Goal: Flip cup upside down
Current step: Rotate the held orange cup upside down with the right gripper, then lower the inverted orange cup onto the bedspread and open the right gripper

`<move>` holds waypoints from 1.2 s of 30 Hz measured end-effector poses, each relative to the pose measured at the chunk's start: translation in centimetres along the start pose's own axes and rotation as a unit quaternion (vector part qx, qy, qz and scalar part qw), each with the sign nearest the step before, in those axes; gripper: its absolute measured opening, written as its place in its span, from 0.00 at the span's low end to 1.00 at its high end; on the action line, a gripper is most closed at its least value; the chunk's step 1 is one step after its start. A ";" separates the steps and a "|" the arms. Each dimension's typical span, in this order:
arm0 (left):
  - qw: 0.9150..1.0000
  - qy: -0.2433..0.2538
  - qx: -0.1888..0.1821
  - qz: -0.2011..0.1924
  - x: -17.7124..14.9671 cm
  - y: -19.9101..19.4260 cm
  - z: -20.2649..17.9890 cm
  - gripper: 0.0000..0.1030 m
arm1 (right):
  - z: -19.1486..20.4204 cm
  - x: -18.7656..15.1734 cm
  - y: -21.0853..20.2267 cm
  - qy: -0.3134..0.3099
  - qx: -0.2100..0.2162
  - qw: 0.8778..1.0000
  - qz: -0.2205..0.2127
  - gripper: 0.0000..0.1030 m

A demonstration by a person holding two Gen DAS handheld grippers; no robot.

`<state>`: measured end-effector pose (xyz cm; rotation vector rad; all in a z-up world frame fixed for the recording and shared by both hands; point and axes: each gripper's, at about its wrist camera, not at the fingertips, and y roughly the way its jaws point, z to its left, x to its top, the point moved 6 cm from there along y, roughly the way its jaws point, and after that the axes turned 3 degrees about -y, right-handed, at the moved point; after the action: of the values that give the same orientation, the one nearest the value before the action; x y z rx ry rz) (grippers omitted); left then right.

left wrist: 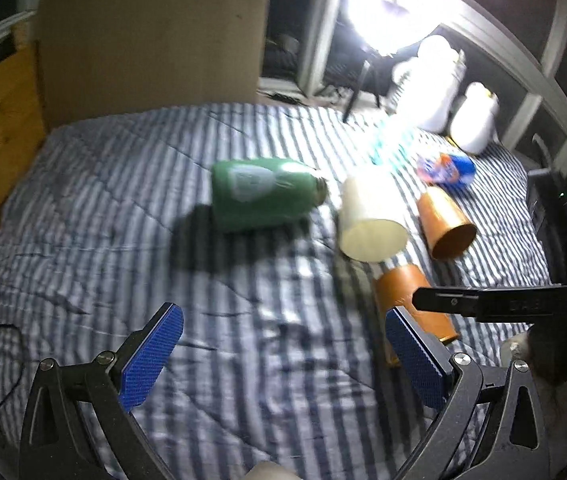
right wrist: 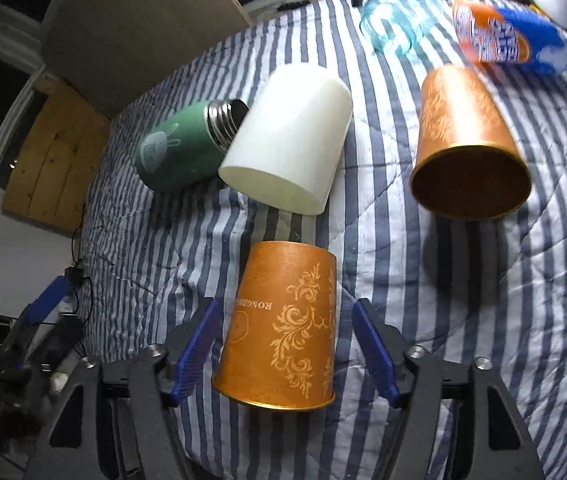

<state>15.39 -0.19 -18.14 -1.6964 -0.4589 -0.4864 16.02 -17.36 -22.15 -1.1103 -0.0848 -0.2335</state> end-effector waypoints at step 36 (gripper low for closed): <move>0.975 -0.033 -0.077 0.204 -1.4 14.8 -11.4 0.64 | -6.6 -4.8 -11.3 0.024 -0.041 0.989 -0.140 0.66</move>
<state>21.59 -14.01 -29.19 -1.9006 -0.1133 -0.1681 8.49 -27.36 -16.09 -1.1719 -0.1900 -0.5191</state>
